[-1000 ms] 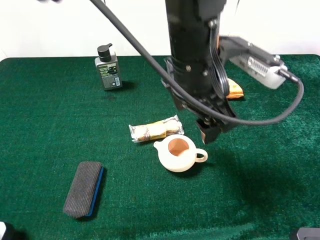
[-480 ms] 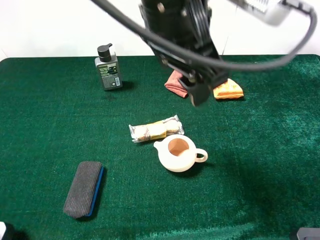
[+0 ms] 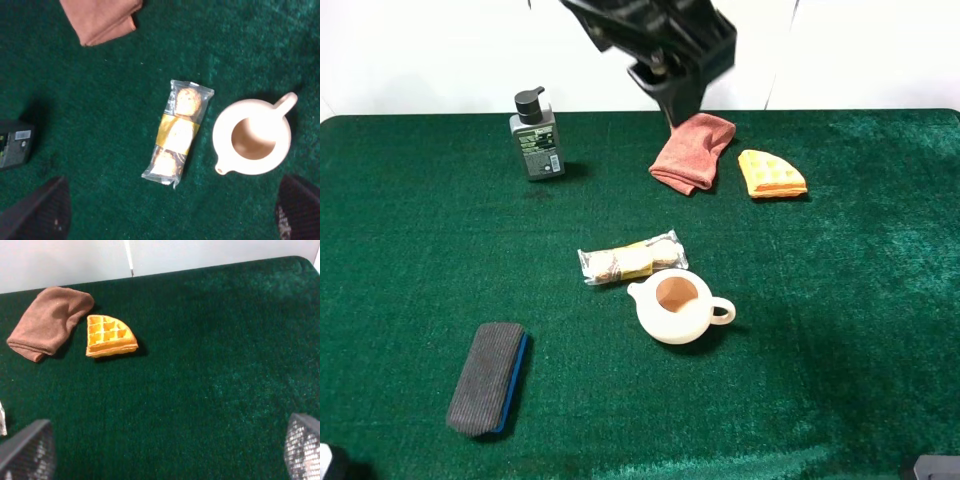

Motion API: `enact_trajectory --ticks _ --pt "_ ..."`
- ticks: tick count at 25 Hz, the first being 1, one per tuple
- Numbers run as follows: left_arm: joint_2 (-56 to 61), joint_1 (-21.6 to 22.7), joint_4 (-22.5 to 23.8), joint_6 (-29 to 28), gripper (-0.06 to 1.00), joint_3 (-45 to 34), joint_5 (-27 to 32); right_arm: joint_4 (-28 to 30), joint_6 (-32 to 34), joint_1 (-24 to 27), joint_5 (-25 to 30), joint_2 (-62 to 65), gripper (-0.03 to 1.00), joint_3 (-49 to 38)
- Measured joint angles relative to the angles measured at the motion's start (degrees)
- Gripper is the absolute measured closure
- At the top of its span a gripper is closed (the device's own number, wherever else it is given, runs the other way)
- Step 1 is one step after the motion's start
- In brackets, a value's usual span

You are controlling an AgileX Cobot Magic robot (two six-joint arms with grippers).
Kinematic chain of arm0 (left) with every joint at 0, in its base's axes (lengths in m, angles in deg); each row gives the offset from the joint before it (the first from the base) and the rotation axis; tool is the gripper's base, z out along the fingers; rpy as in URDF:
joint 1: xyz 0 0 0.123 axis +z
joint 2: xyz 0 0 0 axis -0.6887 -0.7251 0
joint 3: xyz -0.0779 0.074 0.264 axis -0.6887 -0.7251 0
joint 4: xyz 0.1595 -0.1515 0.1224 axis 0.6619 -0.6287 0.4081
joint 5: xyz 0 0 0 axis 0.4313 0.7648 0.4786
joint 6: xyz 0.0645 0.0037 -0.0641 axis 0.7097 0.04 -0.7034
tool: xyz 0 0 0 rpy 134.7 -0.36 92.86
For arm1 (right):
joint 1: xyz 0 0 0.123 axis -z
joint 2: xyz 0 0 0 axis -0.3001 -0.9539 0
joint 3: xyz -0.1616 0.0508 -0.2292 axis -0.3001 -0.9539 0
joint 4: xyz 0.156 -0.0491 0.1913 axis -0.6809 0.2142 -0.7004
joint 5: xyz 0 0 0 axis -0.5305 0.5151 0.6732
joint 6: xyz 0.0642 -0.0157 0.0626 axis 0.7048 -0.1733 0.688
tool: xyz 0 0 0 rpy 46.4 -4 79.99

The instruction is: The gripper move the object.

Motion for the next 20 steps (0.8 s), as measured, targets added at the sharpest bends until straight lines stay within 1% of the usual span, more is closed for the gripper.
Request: enact_trajectory --ticks 4,9,13,17,20 --pt "2.32 1.51 0.39 -0.06 0.09 -0.99 0.0 0.0 0.0 0.0 0.0 0.0 0.27 0.0" --pt "6.77 3.57 0.55 -0.48 0.06 -5.48 0.0 0.0 0.0 0.0 0.0 0.0 0.27 0.0" --pt "11.51 5.2 0.68 -0.48 0.05 -11.16 0.0 0.0 0.0 0.0 0.0 0.0 0.27 0.0" --pt "17.38 6.88 0.74 -0.61 -0.01 -18.25 0.0 0.0 0.0 0.0 0.0 0.0 0.27 0.0" --pt "22.28 7.24 0.88 -0.93 -0.03 -23.66 0.0 0.0 0.0 0.0 0.0 0.0 0.27 0.0"
